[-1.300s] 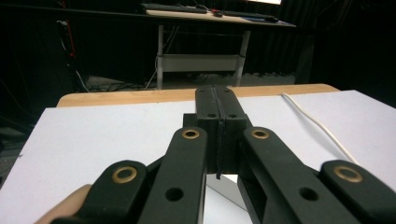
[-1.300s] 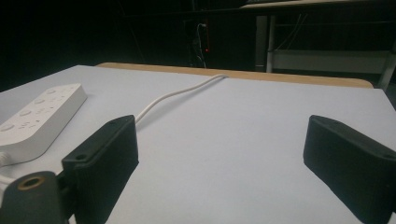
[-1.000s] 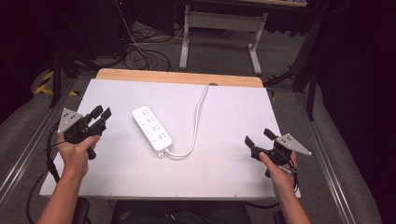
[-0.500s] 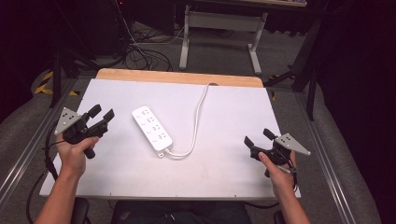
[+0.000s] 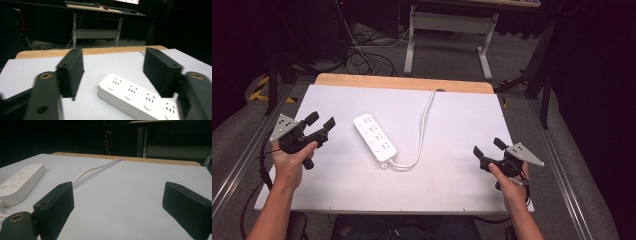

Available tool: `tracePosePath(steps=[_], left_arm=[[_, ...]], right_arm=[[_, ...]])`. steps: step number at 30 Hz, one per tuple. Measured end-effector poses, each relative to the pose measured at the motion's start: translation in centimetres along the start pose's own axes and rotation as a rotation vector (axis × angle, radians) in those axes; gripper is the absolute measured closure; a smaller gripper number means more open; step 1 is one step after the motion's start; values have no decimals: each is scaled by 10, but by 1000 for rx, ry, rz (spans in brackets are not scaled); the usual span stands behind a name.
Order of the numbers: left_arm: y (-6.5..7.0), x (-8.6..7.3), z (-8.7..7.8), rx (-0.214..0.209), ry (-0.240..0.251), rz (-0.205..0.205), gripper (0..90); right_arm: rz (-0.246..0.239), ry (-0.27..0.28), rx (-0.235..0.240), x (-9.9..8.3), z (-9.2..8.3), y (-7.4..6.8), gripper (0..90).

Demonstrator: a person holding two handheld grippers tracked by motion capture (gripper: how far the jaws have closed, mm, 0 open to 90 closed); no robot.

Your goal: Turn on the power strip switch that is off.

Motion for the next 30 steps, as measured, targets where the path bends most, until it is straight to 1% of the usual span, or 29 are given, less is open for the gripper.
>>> tracePosePath(steps=[2, 5, 6, 8, 9, 10, 12, 13, 14, 15, 17, 18, 19, 22, 23, 25, 28, 30], left_arm=[[1, 0, 0, -22, -1, 12, 280], [3, 0, -1, -44, -5, 36, 272], [4, -1, -1, -63, -7, 60, 270], [4, -1, -1, -70, -11, 67, 240], [4, -1, -1, -75, -12, 70, 239], [4, -1, -1, -75, -11, 70, 239], [2, -1, -1, -65, -11, 49, 215], [1, 0, -2, -61, -10, 45, 215], [1, 0, -2, -56, -9, 41, 177], [0, 1, -2, -52, -2, 34, 177], [0, 1, -3, -40, 8, 32, 148], [-1, 1, -3, -37, 12, 36, 148], [-1, 1, -3, -31, 15, 31, 100], [-1, 1, -3, -24, 25, 30, 51], [-1, 1, -3, -23, 28, 26, 47], [-1, 0, -3, -22, 32, 34, 36], [-1, -1, -2, -23, 30, 37, 34], [-1, -1, -2, -25, 27, 39, 33]], right_arm=[[0, 0, 1, 0, 0, 0, 108], [0, 0, 1, 0, 0, 0, 108], [0, 1, 0, 0, 0, 0, 108], [1, 1, 1, 0, 0, 0, 108], [2, 2, 1, 0, 0, 0, 108], [2, 2, 1, 0, 0, 0, 108], [2, 1, 1, 0, 0, 0, 108], [2, 1, 1, 0, 0, 0, 108], [2, 1, 1, 0, 0, 0, 108], [2, 1, 1, 0, 0, 0, 108], [3, 4, 0, 0, 0, 0, 108], [3, 4, 0, 0, 0, 0, 108], [3, 3, 1, 0, 0, 0, 108], [4, 5, 2, 0, 0, 0, 105], [3, 5, 0, 0, 0, 0, 95], [5, 9, -6, 0, -1, 0, 86], [8, 12, -5, 1, -1, 0, 83], [13, 15, -2, 1, -1, 0, 62]])
Point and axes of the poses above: each handheld gripper's, and its own axes: z roughly forward along the jaws, x roughly out of its top, y roughly to its right, the point moved 1 cm from there along z, roughly forward along the jaws, and after that the axes turned 1 degree about x, right-handed, at the moved point
